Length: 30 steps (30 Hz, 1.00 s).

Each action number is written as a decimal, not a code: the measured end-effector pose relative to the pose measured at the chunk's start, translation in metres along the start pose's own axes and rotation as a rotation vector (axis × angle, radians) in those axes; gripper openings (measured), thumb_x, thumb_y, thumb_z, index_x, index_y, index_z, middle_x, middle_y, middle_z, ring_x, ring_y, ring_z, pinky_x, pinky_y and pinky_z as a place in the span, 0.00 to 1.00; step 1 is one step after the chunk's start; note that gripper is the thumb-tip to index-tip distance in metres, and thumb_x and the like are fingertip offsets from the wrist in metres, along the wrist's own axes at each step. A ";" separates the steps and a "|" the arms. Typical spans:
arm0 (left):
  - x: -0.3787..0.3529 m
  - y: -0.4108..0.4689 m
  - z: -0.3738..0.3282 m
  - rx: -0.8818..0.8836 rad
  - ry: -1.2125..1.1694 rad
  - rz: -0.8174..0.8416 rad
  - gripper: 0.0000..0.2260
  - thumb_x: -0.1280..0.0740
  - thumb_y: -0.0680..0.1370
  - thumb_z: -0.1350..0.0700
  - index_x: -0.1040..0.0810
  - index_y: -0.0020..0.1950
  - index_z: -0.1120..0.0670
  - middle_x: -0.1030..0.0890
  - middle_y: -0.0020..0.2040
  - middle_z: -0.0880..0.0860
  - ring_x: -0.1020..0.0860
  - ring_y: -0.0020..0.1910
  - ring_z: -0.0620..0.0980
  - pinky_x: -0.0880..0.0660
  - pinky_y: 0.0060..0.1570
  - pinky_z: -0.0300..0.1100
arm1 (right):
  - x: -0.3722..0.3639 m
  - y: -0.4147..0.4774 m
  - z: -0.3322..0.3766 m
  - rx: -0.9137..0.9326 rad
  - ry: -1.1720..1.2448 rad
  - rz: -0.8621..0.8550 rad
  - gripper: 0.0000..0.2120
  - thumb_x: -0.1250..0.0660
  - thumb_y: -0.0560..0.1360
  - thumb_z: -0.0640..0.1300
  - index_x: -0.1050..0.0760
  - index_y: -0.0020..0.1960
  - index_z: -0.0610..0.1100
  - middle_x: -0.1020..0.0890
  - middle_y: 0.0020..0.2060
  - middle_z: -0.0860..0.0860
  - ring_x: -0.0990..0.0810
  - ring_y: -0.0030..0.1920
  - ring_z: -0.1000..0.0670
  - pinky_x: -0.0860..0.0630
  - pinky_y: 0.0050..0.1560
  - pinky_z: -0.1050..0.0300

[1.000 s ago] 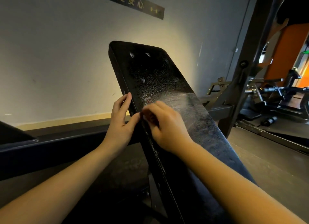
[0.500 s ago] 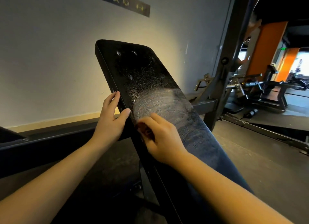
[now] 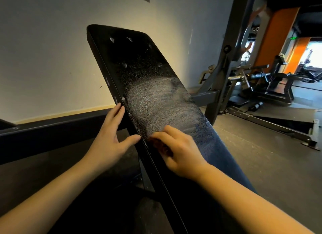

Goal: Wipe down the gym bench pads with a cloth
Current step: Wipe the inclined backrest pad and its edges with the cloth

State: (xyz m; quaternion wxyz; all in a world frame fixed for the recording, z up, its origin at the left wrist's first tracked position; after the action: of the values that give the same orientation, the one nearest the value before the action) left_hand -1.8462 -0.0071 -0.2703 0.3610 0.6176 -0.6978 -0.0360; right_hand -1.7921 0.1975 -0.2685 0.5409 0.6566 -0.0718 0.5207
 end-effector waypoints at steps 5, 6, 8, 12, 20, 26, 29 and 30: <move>-0.007 -0.001 0.001 0.012 0.114 0.128 0.62 0.28 0.59 0.25 0.58 0.83 0.43 0.61 0.78 0.30 0.58 0.80 0.36 0.54 0.79 0.46 | 0.046 -0.021 -0.128 -0.706 -0.289 -0.218 0.09 0.34 0.78 0.45 0.22 0.57 0.46 0.18 0.53 0.45 0.19 0.53 0.37 0.24 0.48 0.49; -0.007 -0.002 0.001 0.014 0.138 0.139 0.64 0.29 0.57 0.24 0.60 0.82 0.43 0.63 0.78 0.29 0.59 0.80 0.37 0.54 0.79 0.47 | 0.045 -0.014 -0.132 -0.794 -0.319 -0.225 0.09 0.35 0.78 0.44 0.23 0.58 0.45 0.19 0.54 0.43 0.19 0.53 0.36 0.23 0.49 0.47; -0.004 -0.002 -0.002 0.014 0.157 0.148 0.67 0.30 0.53 0.24 0.61 0.82 0.44 0.64 0.78 0.30 0.60 0.80 0.37 0.54 0.80 0.47 | 0.031 0.005 -0.101 -0.746 -0.301 -0.241 0.09 0.35 0.78 0.43 0.24 0.57 0.43 0.20 0.54 0.42 0.20 0.52 0.37 0.23 0.50 0.46; -0.005 -0.002 -0.005 0.009 0.190 0.150 0.69 0.28 0.52 0.25 0.61 0.83 0.45 0.64 0.78 0.31 0.60 0.80 0.39 0.54 0.80 0.48 | -0.002 -0.015 0.002 -0.134 -0.039 -0.082 0.13 0.33 0.75 0.40 0.22 0.59 0.43 0.21 0.50 0.46 0.21 0.49 0.43 0.24 0.47 0.51; -0.007 -0.003 -0.003 0.035 0.193 0.160 0.69 0.22 0.56 0.27 0.61 0.83 0.46 0.65 0.77 0.30 0.60 0.80 0.39 0.53 0.81 0.51 | 0.040 -0.034 -0.110 -0.788 -0.318 -0.261 0.08 0.35 0.78 0.43 0.23 0.56 0.43 0.19 0.52 0.43 0.19 0.52 0.37 0.23 0.48 0.46; -0.006 -0.001 -0.002 -0.002 0.195 0.136 0.70 0.28 0.51 0.24 0.60 0.83 0.46 0.63 0.77 0.30 0.59 0.79 0.36 0.54 0.80 0.47 | -0.002 -0.027 0.012 0.010 0.008 -0.048 0.13 0.32 0.76 0.40 0.21 0.59 0.45 0.21 0.49 0.49 0.21 0.49 0.47 0.23 0.48 0.53; -0.007 -0.001 0.000 0.004 0.194 0.142 0.69 0.28 0.52 0.24 0.60 0.83 0.46 0.64 0.77 0.30 0.60 0.80 0.37 0.55 0.79 0.45 | 0.023 -0.037 -0.053 -0.214 -0.111 -0.186 0.09 0.33 0.77 0.43 0.20 0.57 0.46 0.19 0.48 0.49 0.19 0.49 0.46 0.21 0.49 0.49; -0.007 -0.001 0.002 0.003 0.191 0.141 0.69 0.27 0.53 0.24 0.61 0.83 0.46 0.64 0.78 0.31 0.60 0.80 0.37 0.55 0.79 0.46 | 0.033 -0.036 -0.083 -0.422 -0.182 -0.240 0.09 0.34 0.78 0.45 0.20 0.56 0.47 0.18 0.50 0.48 0.18 0.51 0.44 0.21 0.49 0.48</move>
State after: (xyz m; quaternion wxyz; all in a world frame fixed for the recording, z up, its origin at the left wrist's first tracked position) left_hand -1.8464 -0.0016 -0.2756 0.4266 0.5683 -0.7018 0.0498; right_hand -1.8035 0.2926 -0.2768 0.7150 0.5775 -0.1488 0.3649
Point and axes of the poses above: each hand's wrist, its own y-axis towards the middle knuckle, its own x-axis out of the back of the hand, z = x × y, the point moved 3 cm from there along y, towards the middle knuckle
